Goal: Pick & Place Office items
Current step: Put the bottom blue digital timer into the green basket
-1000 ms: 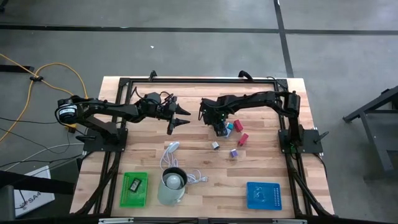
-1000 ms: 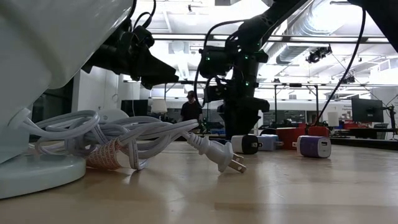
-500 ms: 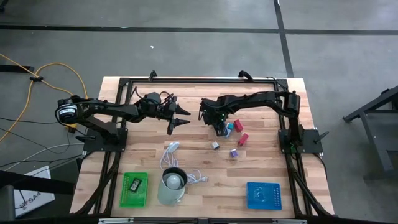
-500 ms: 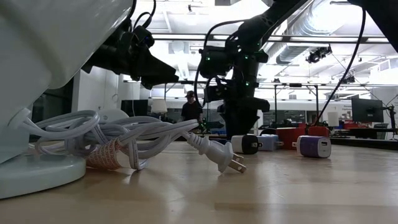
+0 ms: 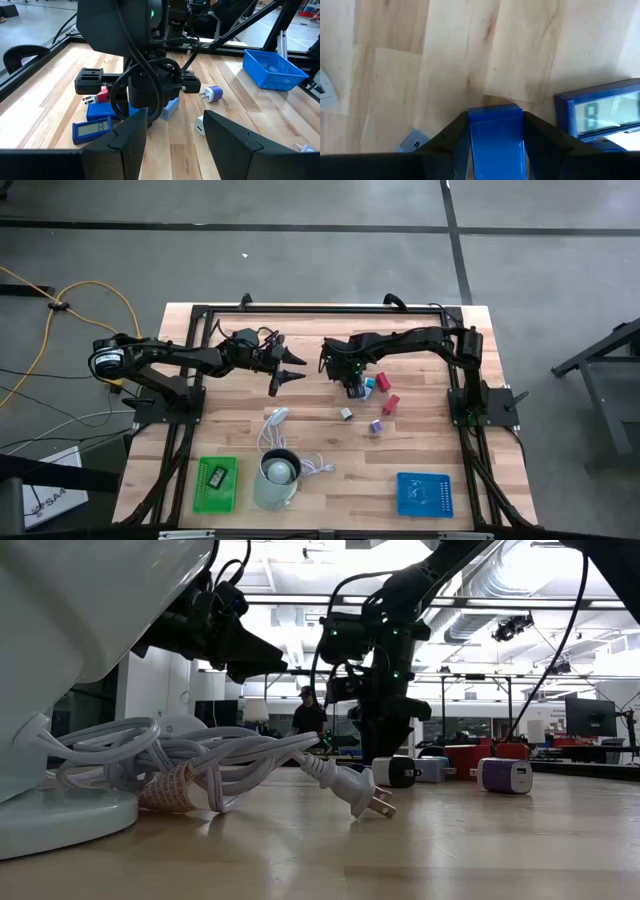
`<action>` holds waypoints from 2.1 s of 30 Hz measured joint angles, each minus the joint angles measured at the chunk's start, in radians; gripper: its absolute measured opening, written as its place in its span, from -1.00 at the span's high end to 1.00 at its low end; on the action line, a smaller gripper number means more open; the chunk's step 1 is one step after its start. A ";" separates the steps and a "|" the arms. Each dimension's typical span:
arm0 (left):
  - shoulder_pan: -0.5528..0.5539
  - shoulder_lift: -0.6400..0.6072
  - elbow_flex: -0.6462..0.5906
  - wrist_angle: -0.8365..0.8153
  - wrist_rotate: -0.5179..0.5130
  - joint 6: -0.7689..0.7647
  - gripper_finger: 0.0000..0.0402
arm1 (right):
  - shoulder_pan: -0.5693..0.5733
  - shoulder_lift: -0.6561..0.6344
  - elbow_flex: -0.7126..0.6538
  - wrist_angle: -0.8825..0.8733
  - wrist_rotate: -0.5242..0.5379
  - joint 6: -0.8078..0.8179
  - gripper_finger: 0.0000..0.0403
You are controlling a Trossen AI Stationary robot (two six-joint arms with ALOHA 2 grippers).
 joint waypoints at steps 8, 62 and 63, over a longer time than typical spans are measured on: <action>0.000 0.000 0.000 0.000 0.000 0.000 0.06 | 0.000 -0.085 0.000 0.048 0.025 0.031 0.28; -0.012 0.000 0.000 0.022 0.002 -0.097 0.06 | 0.219 -0.343 0.000 0.573 -0.116 0.056 0.28; -0.015 0.000 0.000 0.023 0.003 -0.102 0.06 | 0.219 -0.343 0.000 0.584 -0.116 0.056 0.28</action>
